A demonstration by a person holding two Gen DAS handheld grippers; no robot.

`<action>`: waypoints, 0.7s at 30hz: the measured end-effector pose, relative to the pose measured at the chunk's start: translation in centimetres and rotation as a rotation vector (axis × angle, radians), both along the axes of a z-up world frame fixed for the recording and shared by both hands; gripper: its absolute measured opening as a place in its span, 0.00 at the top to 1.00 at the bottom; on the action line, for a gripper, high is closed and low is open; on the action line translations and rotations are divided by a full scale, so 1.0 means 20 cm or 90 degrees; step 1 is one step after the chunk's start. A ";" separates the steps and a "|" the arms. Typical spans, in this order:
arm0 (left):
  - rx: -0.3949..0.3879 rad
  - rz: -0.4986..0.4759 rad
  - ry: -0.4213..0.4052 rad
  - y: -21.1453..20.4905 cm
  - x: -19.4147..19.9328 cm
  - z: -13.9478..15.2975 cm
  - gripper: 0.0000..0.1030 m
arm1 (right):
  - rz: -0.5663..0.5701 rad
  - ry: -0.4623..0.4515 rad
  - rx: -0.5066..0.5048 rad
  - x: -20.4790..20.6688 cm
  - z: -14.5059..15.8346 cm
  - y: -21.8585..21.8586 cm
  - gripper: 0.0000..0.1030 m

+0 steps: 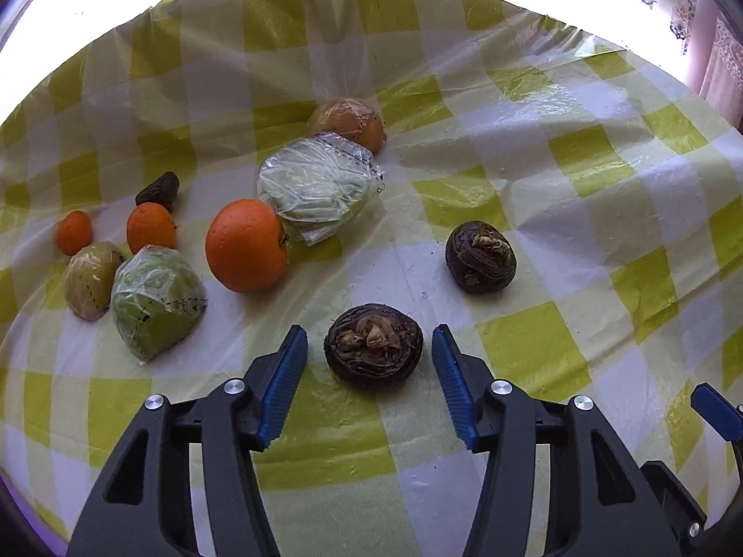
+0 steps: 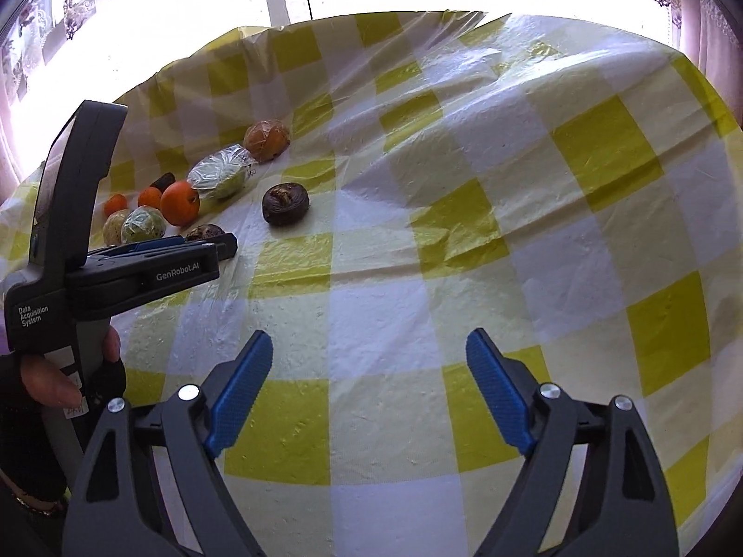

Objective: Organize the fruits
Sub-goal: 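Grasp a dark brown round fruit with the left gripper while the right gripper grasps another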

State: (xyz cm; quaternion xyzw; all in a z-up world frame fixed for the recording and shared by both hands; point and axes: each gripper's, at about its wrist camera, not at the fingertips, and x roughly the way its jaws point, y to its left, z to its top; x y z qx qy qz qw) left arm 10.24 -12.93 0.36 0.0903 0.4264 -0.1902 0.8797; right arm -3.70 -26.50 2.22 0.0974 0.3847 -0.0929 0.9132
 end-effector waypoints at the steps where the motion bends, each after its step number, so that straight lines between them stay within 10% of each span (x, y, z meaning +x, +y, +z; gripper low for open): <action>1: 0.002 -0.002 -0.005 -0.01 0.00 0.00 0.62 | 0.004 0.001 0.004 0.02 0.00 0.00 0.20; 9: -0.080 0.077 -0.019 0.24 -0.13 0.04 0.63 | 0.085 0.017 0.017 0.27 -0.02 0.06 0.42; 21: -0.179 0.169 -0.031 0.51 -0.23 0.07 0.63 | 0.148 -0.005 -0.002 0.64 0.00 0.22 0.42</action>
